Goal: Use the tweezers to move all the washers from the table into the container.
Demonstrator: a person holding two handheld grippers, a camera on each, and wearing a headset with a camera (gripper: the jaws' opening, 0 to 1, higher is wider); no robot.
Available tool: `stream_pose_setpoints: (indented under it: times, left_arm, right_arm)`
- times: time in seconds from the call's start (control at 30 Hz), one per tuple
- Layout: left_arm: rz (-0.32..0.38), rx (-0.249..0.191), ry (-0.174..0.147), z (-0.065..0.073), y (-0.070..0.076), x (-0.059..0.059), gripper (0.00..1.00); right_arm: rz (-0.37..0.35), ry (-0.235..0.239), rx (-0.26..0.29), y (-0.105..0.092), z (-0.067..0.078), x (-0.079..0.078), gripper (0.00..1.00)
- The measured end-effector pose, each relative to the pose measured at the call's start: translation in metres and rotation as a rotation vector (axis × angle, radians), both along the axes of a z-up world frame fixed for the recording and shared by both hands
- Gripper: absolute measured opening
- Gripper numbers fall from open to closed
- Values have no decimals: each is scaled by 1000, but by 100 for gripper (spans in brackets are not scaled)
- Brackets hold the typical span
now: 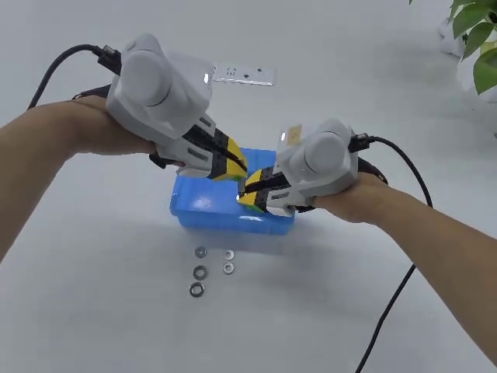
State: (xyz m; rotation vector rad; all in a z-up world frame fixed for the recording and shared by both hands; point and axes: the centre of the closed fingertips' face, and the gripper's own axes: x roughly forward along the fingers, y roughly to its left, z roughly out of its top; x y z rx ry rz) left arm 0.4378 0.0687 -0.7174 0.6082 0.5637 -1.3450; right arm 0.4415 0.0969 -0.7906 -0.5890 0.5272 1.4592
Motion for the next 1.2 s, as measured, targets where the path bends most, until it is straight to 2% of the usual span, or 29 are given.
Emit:
stream_pose_setpoints:
  times: [0.23, 0.67, 0.97, 1.2]
  left_arm:
    - [3, -3, 1, 2, -1, -1, 6]
    - [17, -14, -1, 15, 0, -4, 6]
    - [26, -15, -7, 27, 1, -6, 6]
    - [22, -29, -17, 40, 2, -11, 6]
  right_arm:
    - [1, -12, -2, -1, 2, 1, 11]
    - [-3, -25, 14, -1, 14, -1, 11]
    - [-5, -31, 60, 5, 34, -3, 14]
    - [8, -39, 69, 10, 43, -8, 15]
